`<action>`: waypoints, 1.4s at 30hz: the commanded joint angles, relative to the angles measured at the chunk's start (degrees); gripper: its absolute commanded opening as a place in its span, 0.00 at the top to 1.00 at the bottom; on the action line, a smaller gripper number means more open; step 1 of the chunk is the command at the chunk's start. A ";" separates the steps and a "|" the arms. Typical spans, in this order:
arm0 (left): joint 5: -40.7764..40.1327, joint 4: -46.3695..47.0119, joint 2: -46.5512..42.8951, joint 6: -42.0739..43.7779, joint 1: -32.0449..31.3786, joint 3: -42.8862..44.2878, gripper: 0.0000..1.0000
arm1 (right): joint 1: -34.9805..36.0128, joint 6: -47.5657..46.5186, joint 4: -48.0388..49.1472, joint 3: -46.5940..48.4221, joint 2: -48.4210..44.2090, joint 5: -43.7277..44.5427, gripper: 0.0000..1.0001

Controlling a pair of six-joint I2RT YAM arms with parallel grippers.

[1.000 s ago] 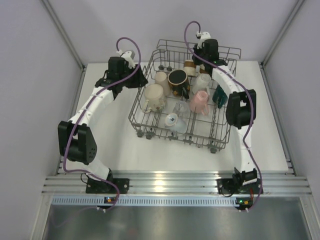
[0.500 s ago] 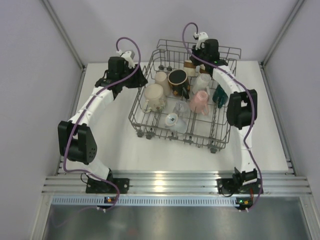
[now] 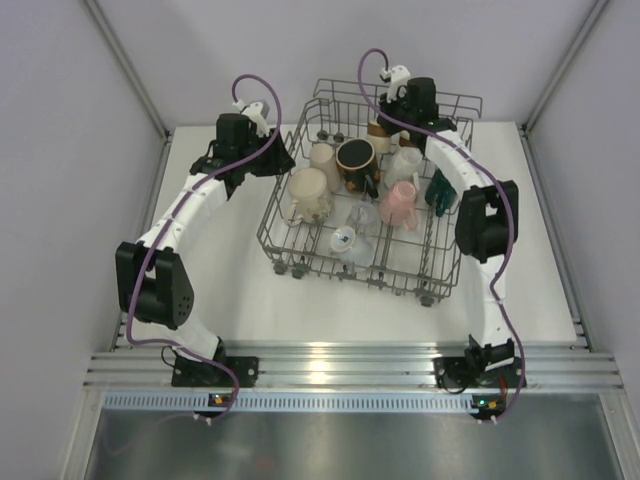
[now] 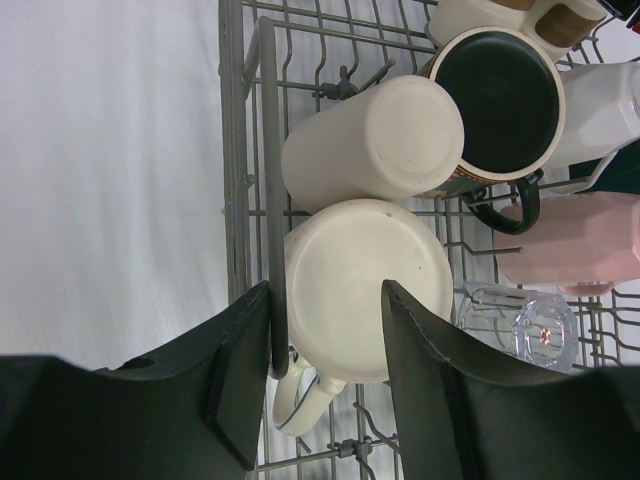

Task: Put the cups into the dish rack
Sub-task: Place the cup upside down on the dish rack

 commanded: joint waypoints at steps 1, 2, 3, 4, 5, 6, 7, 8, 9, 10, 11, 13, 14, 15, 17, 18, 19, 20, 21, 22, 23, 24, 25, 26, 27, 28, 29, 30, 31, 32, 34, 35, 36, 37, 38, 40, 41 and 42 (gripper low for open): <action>4.46 5.45 -3.45 -1.01 -1.03 0.70 0.49 | 0.84 -1.97 -10.20 1.28 -1.15 -2.22 0.96; 4.46 5.45 -3.27 -1.01 -1.03 0.71 0.49 | 0.84 -2.06 -10.99 1.19 -1.23 -2.39 0.96; 4.46 5.45 -3.45 -1.01 -1.03 0.79 0.49 | 0.93 -2.33 -11.52 1.10 -1.23 -2.22 0.96; 4.55 5.45 -3.36 -1.09 -1.03 0.88 0.49 | 0.93 -2.50 -11.96 0.84 -1.41 -2.22 0.97; 4.55 5.54 -3.36 -1.18 -1.03 0.97 0.49 | 0.84 -2.77 -12.40 0.66 -1.58 -1.87 0.97; 4.55 5.54 -3.36 -1.27 -1.03 0.97 0.49 | 0.93 -3.03 -12.49 -0.29 -1.76 -1.43 0.98; 4.64 5.54 -3.36 -1.27 -1.03 1.14 0.49 | 0.93 -3.21 -12.23 -1.00 -2.54 -1.08 0.98; 4.55 5.54 -3.36 -1.18 -1.03 1.14 0.49 | 0.93 -3.38 -11.79 -1.88 -3.16 -0.90 0.98; 4.55 5.54 -3.45 -1.18 -1.03 1.14 0.49 | 0.84 -3.91 -11.52 -3.02 -3.43 -0.12 0.98; 4.55 5.63 -3.54 -1.18 -1.03 1.06 0.49 | 0.84 -4.08 -11.43 -3.46 -4.04 0.59 0.98; 4.46 5.54 -3.71 -1.10 -1.03 1.06 0.49 | 0.93 -4.43 -11.52 -3.73 -4.22 1.46 0.99; 4.38 5.54 -3.89 -1.09 -1.03 1.06 0.49 | 0.84 -5.84 -12.05 -3.82 -4.31 3.66 0.99; 4.38 5.54 -3.89 -1.01 -1.03 1.06 0.50 | 0.84 -6.89 -12.05 -3.99 -4.31 5.41 1.00; 4.29 5.45 -4.15 -0.92 -1.03 1.06 0.49 | 0.76 -7.33 -12.31 -4.17 -4.48 6.21 1.00; 4.11 5.45 -4.33 -0.74 -0.94 1.06 0.50 | 0.58 -8.30 -12.31 -4.08 -4.48 8.14 1.00; 4.02 5.45 -4.50 -0.74 -1.03 0.97 0.50 | 0.32 -8.48 -12.23 -3.82 -4.48 8.33 1.00; 4.02 5.45 -4.59 -0.74 -0.94 0.97 0.50 | 0.14 -8.57 -12.14 -3.73 -4.48 8.41 1.00; 3.85 5.54 -4.59 -0.83 -1.03 1.06 0.50 | 0.05 -8.83 -11.88 -3.73 -4.57 8.59 1.00; 3.94 5.54 -4.50 -0.92 -1.03 1.14 0.50 | 0.05 -8.83 -11.61 -3.73 -4.57 8.42 1.00; 3.94 5.54 -4.50 -1.09 -0.94 1.23 0.50 | -0.03 -8.66 -10.91 -3.64 -4.40 7.81 1.00; 4.02 5.54 -4.42 -1.09 -1.03 1.23 0.50 | -0.04 -8.31 -10.65 -3.30 -4.22 6.23 1.00; 4.11 5.63 -4.33 -1.18 -1.03 1.15 0.50 | 0.14 -8.13 -10.64 -2.94 -3.61 5.78 1.00; 4.11 5.54 -4.41 -1.36 -1.03 1.23 0.50 | 0.31 -7.96 -10.56 -2.42 -3.08 5.26 1.00; 4.20 5.54 -4.24 -1.45 -1.03 1.23 0.50 | 0.49 -7.69 -10.55 -1.37 -2.73 4.38 1.00; 4.29 5.54 -4.24 -1.45 -0.94 1.23 0.51 | 1.01 -7.60 -10.64 -0.84 -1.68 4.11 1.00; 4.29 5.54 -4.24 -1.45 -1.03 1.23 0.51 | 1.37 -7.69 -11.16 -0.22 -1.15 3.76 1.00; 4.20 5.54 -4.24 -1.27 -1.03 1.06 0.51 | 1.89 -7.78 -12.04 0.39 -0.88 3.67 1.00; 4.03 5.54 -4.41 -1.27 -1.03 1.06 0.51 | 2.16 -7.86 -12.05 0.05 -0.79 3.58 1.00; 3.85 5.45 -4.42 -1.01 -1.03 0.88 0.51 | 2.25 -7.60 -11.96 -0.65 -1.05 3.49 1.00; 3.59 5.54 -4.68 -1.01 -1.03 0.79 0.51 | 2.42 -7.25 -11.44 -3.09 -1.58 2.80 1.00; 3.58 5.54 -4.68 -0.83 -1.03 0.62 0.51 | 2.60 -6.73 -8.72 -6.00 -3.42 3.14 1.00; 3.58 5.54 -4.59 -0.83 -1.03 0.62 0.51 | 2.69 -6.11 -7.75 -7.93 -3.78 3.66 1.00; 3.67 5.54 -4.50 -0.83 -1.03 0.62 0.51 | 2.60 -5.93 -7.05 -8.12 -4.04 4.19 1.00; 3.76 5.54 -4.42 -0.92 -1.03 0.70 0.51 | 2.60 -5.76 -6.95 -7.95 -3.87 4.89 1.00; 3.76 5.54 -4.33 -0.92 -1.03 0.71 0.51 | 2.60 -5.23 -7.04 -6.82 -3.61 5.86 1.00; 3.93 5.54 -4.15 -1.09 -1.03 0.71 0.51 | 2.16 -4.79 -8.52 -4.88 -2.38 5.69 0.97; 3.94 5.54 -4.15 -1.09 -1.03 0.79 0.51 | 2.07 -4.70 -8.97 -3.13 -2.03 6.04 0.97; 4.02 5.54 -4.15 -1.09 -1.03 0.79 0.51 | 1.99 -4.61 -9.06 -2.86 -2.11 6.22 0.97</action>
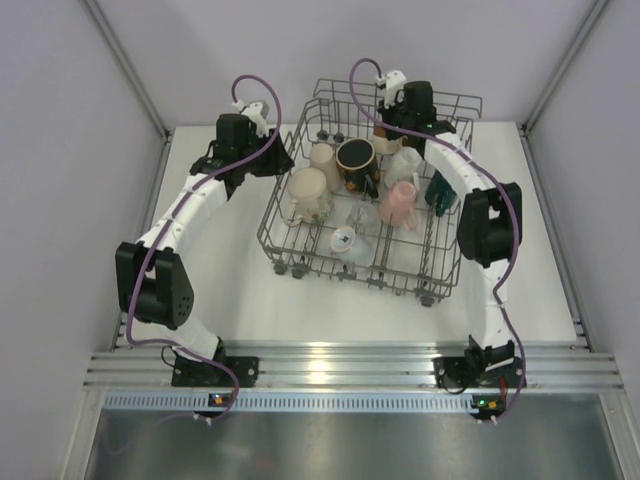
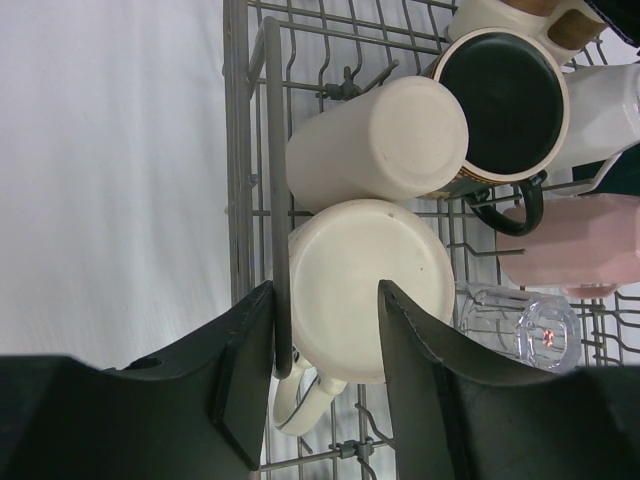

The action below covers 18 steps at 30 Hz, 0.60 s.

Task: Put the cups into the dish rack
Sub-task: Place the cup upside down on the dish rack

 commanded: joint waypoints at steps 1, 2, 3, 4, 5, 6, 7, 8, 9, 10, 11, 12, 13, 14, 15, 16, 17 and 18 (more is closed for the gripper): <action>4.27 5.49 -4.19 -1.03 -1.03 0.95 0.51 | 0.81 1.92 -6.66 1.69 1.43 0.54 0.97; 4.26 5.49 -4.11 -1.03 -0.94 0.86 0.51 | 0.63 2.18 -6.39 1.52 1.08 0.27 0.97; 4.26 5.49 -4.11 -0.85 -1.03 0.86 0.51 | 0.54 2.36 -6.22 1.52 0.38 -0.08 0.97; 4.26 5.49 -4.11 -0.77 -1.03 0.77 0.51 | 0.46 2.71 -6.04 1.52 -0.06 -0.43 0.97; 4.26 5.49 -4.20 -0.77 -1.03 0.77 0.51 | 0.28 2.63 -5.95 1.87 -0.50 -1.04 0.97; 4.18 5.49 -4.20 -0.68 -1.03 0.77 0.51 | 0.28 2.63 -5.95 1.96 -1.29 -1.57 0.98; 4.09 5.49 -4.11 -0.68 -0.94 0.68 0.51 | 0.28 2.63 -5.95 1.96 -1.64 -2.88 0.98; 4.17 5.49 -4.02 -0.59 -1.03 0.68 0.51 | 0.10 2.54 -5.60 1.78 -2.17 -4.02 0.99; 4.09 5.41 -4.11 -0.59 -1.03 0.77 0.51 | 0.02 2.71 -5.08 1.35 -3.13 -5.25 0.99; 4.00 5.49 -3.93 -0.59 -0.94 0.77 0.51 | -0.07 2.80 -4.38 0.21 -3.66 -7.09 0.99; 3.74 5.49 -3.93 -0.50 -1.03 0.77 0.51 | -0.16 2.80 -3.15 -0.41 -4.45 -7.72 0.99; 3.74 5.58 -3.85 -0.50 -1.03 0.77 0.51 | -0.16 2.72 -2.96 -0.68 -4.55 -8.16 0.99; 3.74 5.50 -3.84 -0.50 -1.03 0.77 0.51 | -0.16 2.63 -2.79 -0.51 -4.64 -9.04 0.99; 3.65 5.49 -3.76 -0.50 -1.03 0.68 0.51 | -0.16 2.45 -2.87 -0.33 -4.46 -9.22 0.99; 4.00 5.49 -3.84 -0.59 -1.03 0.68 0.51 | -0.16 2.28 -4.09 0.11 -4.20 -9.13 1.00; 3.91 5.49 -3.93 -0.59 -1.03 0.60 0.51 | -0.16 1.49 -4.98 1.16 -3.85 -8.87 1.00; 4.00 5.41 -3.93 -0.59 -1.03 0.59 0.51 | -0.16 0.96 -6.03 1.43 -3.50 -8.52 1.00; 3.91 5.41 -3.93 -0.59 -1.03 0.51 0.51 | -0.25 -0.17 -7.17 1.26 -3.49 -8.08 1.00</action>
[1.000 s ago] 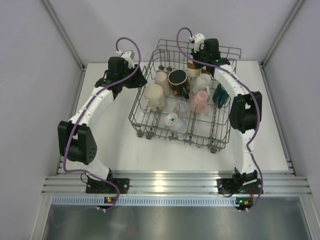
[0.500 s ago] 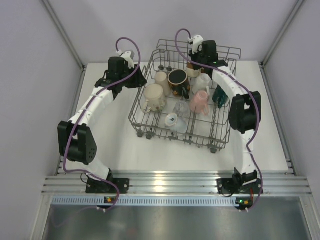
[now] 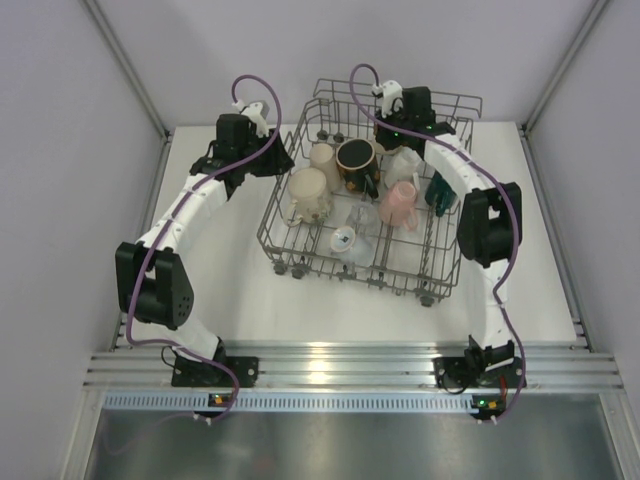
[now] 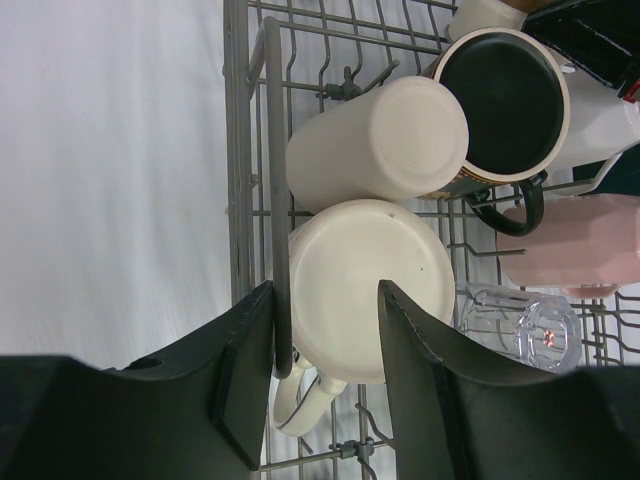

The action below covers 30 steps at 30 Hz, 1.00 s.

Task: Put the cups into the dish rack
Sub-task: Place the cup upside down on the dish rack

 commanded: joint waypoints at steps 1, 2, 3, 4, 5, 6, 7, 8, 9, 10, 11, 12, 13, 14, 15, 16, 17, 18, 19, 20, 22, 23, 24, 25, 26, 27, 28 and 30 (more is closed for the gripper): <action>3.78 5.54 -4.02 -0.55 -0.94 0.55 0.51 | -0.12 -2.57 -3.03 1.32 -3.43 -0.39 1.00; 3.69 5.45 -4.28 -0.55 -1.03 0.64 0.51 | -0.12 -3.18 -3.38 0.88 -3.43 -0.12 1.00; 3.60 5.45 -4.20 -0.46 -1.03 0.64 0.51 | -0.20 -4.58 -4.60 0.70 -3.25 0.32 1.00; 3.69 5.45 -4.28 -0.46 -1.03 0.73 0.51 | -0.12 -5.38 -5.48 1.05 -2.99 1.11 1.00; 3.78 5.45 -4.28 -0.46 -1.03 0.81 0.51 | -0.12 -6.69 -6.88 1.75 -2.38 2.33 1.00; 3.78 5.45 -4.28 -0.46 -0.94 0.90 0.51 | -0.12 -7.31 -7.33 1.76 -2.11 2.35 1.00; 3.95 5.45 -4.28 -0.46 -1.03 1.08 0.51 | -0.12 -7.93 -7.69 2.45 -1.85 3.56 1.00; 4.04 5.45 -4.28 -0.46 -0.94 1.08 0.51 | -0.20 -8.45 -7.78 2.72 -1.15 4.19 1.00; 4.04 5.45 -4.11 -0.46 -0.94 1.17 0.51 | -0.12 -9.50 -7.69 3.24 -0.80 4.97 1.00; 3.96 5.45 -4.11 -0.46 -1.03 1.17 0.51 | -0.12 -10.04 -7.95 3.77 -0.44 5.68 1.00; 3.78 5.45 -4.11 -0.28 -0.94 1.17 0.51 | -0.12 -10.56 -8.30 4.47 0.60 6.21 1.00; 3.78 5.45 -4.02 -0.19 -1.03 1.17 0.51 | -0.12 -11.53 -8.83 5.35 1.22 6.73 1.00; 3.69 5.45 -3.93 -0.19 -1.03 1.17 0.51 | -0.12 -11.97 -9.18 6.84 1.84 7.87 1.00; 3.69 5.45 -3.76 -0.19 -1.03 1.17 0.51 | -0.12 -12.32 -9.45 7.29 2.80 8.14 1.00; 3.78 5.45 -3.76 -0.28 -1.03 1.08 0.51 | -0.12 -13.02 -9.80 7.90 3.33 8.15 1.00; 3.78 5.45 -3.58 -0.28 -1.03 1.08 0.51 | -0.12 -13.38 -10.15 8.87 3.69 8.41 1.00; 3.87 5.36 -3.41 -0.28 -1.03 0.99 0.51 | -0.12 -13.82 -11.20 9.40 4.56 8.50 1.00; 3.87 5.45 -3.14 -0.28 -1.03 0.99 0.51 | 0.06 -14.69 -11.64 10.01 4.92 8.59 1.00; 3.78 5.45 -3.14 -0.28 -1.03 1.08 0.51 | 0.15 -14.87 -11.99 10.71 5.27 8.59 1.00; 3.95 5.45 -2.88 -0.28 -1.03 1.08 0.51 | 0.23 -15.14 -12.52 11.16 5.79 8.32 1.00; 4.04 5.45 -2.88 -0.28 -1.03 1.17 0.51 | 0.23 -15.93 -14.97 13.08 6.50 6.93 1.00; 4.04 5.45 -2.88 -0.37 -0.94 1.25 0.51 | 0.15 -16.37 -15.68 13.79 7.29 6.74 1.00; 4.13 5.45 -2.88 -0.37 -1.03 1.43 0.51 | 0.23 -17.24 -17.69 14.49 7.73 6.91 1.00; 4.22 5.45 -2.88 -0.37 -1.03 1.43 0.51 | 0.32 -17.86 -18.75 16.33 8.26 7.26 1.00; 4.31 5.45 -2.96 -0.37 -1.03 1.52 0.51 | 0.50 -18.30 -19.55 17.39 9.57 7.88 1.00; 4.57 5.62 -2.88 -0.37 -1.03 1.60 0.51 | 0.67 -18.65 -20.08 18.27 10.10 8.49 1.00; 4.66 5.71 -2.88 -0.37 -1.03 1.61 0.51 | 0.67 -18.66 -19.82 18.89 10.37 8.93 1.00; 4.48 5.71 -2.79 0.07 -1.03 1.61 0.52 | 0.76 -18.22 -18.86 18.72 10.46 9.11 1.00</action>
